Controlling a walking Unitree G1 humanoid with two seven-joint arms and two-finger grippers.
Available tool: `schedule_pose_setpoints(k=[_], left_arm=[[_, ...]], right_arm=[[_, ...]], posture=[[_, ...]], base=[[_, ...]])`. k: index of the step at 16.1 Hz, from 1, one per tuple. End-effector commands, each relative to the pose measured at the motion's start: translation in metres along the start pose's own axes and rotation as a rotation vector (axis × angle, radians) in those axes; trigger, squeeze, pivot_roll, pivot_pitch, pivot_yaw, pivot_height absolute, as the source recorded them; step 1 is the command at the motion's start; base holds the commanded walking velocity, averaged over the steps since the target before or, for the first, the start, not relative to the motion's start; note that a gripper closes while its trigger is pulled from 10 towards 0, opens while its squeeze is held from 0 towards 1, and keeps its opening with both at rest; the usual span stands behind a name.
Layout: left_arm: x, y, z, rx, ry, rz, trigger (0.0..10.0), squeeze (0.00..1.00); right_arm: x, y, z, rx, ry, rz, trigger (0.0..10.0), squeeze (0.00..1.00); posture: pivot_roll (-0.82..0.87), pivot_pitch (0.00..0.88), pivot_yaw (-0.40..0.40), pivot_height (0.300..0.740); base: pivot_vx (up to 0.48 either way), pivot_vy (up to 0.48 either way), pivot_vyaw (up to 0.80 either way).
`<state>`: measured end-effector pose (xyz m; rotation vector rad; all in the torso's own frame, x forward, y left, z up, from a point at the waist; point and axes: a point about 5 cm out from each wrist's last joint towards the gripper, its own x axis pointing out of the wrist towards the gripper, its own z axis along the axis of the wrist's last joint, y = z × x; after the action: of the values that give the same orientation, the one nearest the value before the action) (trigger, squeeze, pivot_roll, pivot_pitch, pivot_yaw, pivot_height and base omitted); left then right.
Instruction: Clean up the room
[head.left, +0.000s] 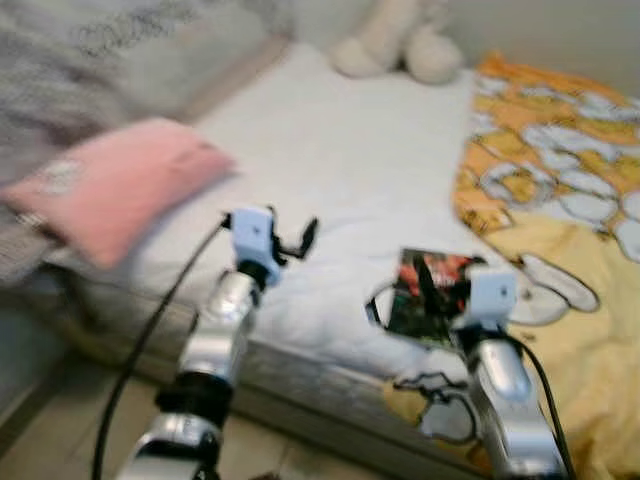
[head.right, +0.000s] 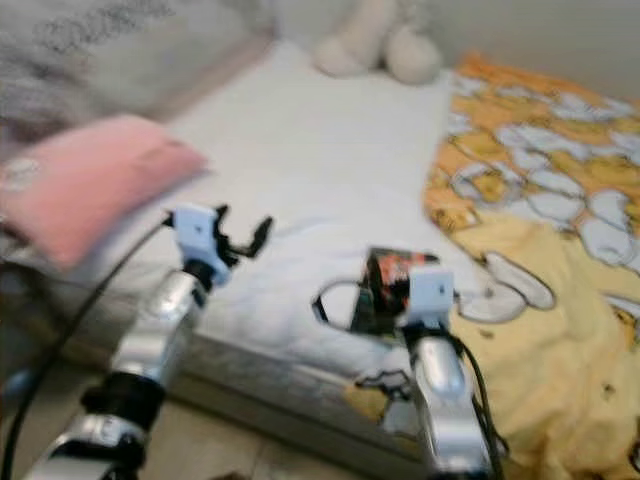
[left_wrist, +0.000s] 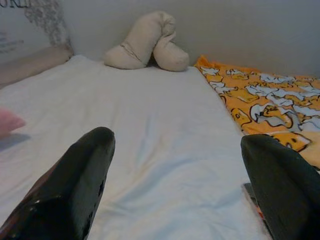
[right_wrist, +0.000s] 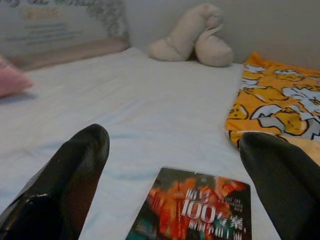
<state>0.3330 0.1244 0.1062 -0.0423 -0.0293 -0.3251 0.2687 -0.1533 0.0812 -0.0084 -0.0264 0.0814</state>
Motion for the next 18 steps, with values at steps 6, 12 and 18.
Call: schedule_pose_setpoints(k=[6, 12, 18], left_arm=[[-0.004, 0.001, -0.009, 0.019, 0.041, 0.003, 10.0, 0.00], [0.002, 0.001, -0.007, 0.068, 0.072, 0.031, 10.0, 0.00], [0.002, 0.007, -0.021, 0.075, 0.146, 0.125, 10.0, 0.00]], right_arm=[[-0.008, 0.002, -0.010, 0.000, 0.038, -0.011, 10.0, 0.00], [0.003, -0.012, -0.006, -0.004, 0.019, -0.061, 10.0, 0.00], [-0.005, -0.005, -0.004, -0.036, 0.023, 0.007, 10.0, 0.00]], posture=[[0.00, 0.000, 0.001, 0.740], [0.01, 0.000, 0.032, 0.736], [0.00, 0.000, -0.020, 0.736]], base=[[0.000, 0.000, -0.50], [0.000, 0.000, -0.45], [0.000, 0.000, -0.49]])
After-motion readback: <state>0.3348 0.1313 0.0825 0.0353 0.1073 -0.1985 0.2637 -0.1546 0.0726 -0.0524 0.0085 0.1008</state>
